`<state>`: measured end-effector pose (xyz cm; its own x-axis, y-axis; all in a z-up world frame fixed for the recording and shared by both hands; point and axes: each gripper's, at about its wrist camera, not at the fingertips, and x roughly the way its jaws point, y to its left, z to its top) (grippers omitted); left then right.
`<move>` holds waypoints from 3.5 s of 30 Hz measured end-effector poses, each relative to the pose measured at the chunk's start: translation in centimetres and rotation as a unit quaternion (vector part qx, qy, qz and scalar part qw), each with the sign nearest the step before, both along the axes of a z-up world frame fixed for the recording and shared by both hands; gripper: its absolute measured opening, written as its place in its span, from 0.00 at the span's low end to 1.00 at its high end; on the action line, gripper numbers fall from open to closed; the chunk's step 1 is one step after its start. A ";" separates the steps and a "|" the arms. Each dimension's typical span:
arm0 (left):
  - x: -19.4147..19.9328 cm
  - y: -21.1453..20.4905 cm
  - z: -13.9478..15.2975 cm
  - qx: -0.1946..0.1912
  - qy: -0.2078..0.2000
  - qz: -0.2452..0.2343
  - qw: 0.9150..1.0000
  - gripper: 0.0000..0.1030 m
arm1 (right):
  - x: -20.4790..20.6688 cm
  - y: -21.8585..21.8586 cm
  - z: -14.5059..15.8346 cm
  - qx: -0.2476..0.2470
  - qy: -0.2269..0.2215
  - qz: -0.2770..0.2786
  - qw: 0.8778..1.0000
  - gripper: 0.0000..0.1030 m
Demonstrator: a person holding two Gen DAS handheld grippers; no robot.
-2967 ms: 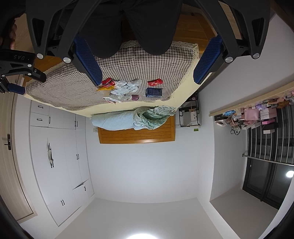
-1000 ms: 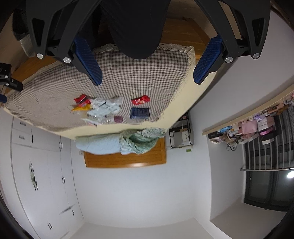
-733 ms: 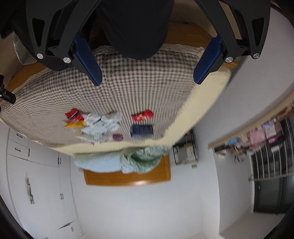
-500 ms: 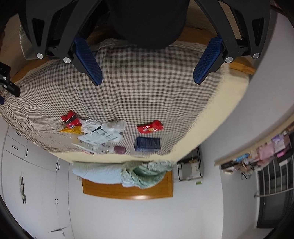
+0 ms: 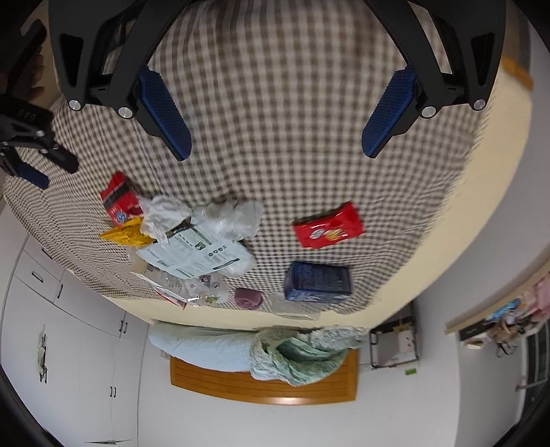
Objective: Collect trash
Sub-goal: 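Move the left tool to the clear plastic bag and close on it, then carry the plastic bag with the left tool while the right tool grasps the white paper sheet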
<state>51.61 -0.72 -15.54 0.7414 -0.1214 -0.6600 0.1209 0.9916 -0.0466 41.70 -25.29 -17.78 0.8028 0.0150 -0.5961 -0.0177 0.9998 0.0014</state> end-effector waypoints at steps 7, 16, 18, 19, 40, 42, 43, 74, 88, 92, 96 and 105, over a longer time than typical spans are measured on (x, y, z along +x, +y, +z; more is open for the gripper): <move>8.6 -3.1 -1.9 0.002 0.030 -0.044 0.999 0.92 | 6.2 0.5 0.1 -0.012 0.004 0.037 0.999 0.92; 16.4 -4.7 -4.8 -0.074 0.101 -0.059 0.990 0.70 | 11.7 1.5 -1.0 -0.003 0.019 0.082 0.996 0.86; 17.3 -4.8 -5.3 -0.087 0.111 -0.059 0.988 0.69 | 12.6 1.6 -1.3 0.000 0.030 0.093 0.995 0.72; 17.5 -4.7 -5.4 -0.093 0.113 -0.059 0.987 0.69 | 13.0 1.5 -1.5 0.002 0.031 0.092 0.995 0.72; 15.2 -1.4 -2.0 -0.088 0.079 -0.047 0.992 0.13 | 20.5 -4.9 0.9 0.175 0.050 0.075 0.980 0.00; 14.3 -1.1 -0.3 -0.084 0.064 -0.043 0.993 0.12 | 19.1 -4.8 3.3 0.184 0.033 0.091 0.978 0.00; 13.8 -1.0 0.4 -0.082 0.057 -0.042 0.994 0.12 | 18.5 -4.7 4.4 0.181 0.030 0.100 0.978 0.00; 4.3 0.5 9.9 -0.066 0.005 -0.020 0.998 0.12 | 12.2 -8.4 15.3 0.238 0.032 0.150 0.959 0.01; -8.7 -13.1 11.6 -0.082 0.018 -0.160 0.984 0.12 | -18.5 -27.6 10.5 0.285 -0.017 -0.105 0.953 0.01; -12.2 -20.9 8.7 -0.059 0.055 -0.237 0.968 0.12 | -28.0 -33.4 2.2 0.321 0.023 -0.213 0.923 0.02; -14.4 -28.2 4.8 -0.037 0.105 -0.293 0.949 0.12 | -33.5 -36.0 -6.9 0.350 0.086 -0.283 0.889 0.02; -16.4 -41.1 -5.8 0.033 0.187 -0.372 0.909 0.12 | -29.3 -37.2 -20.8 0.277 0.186 -0.278 0.901 0.02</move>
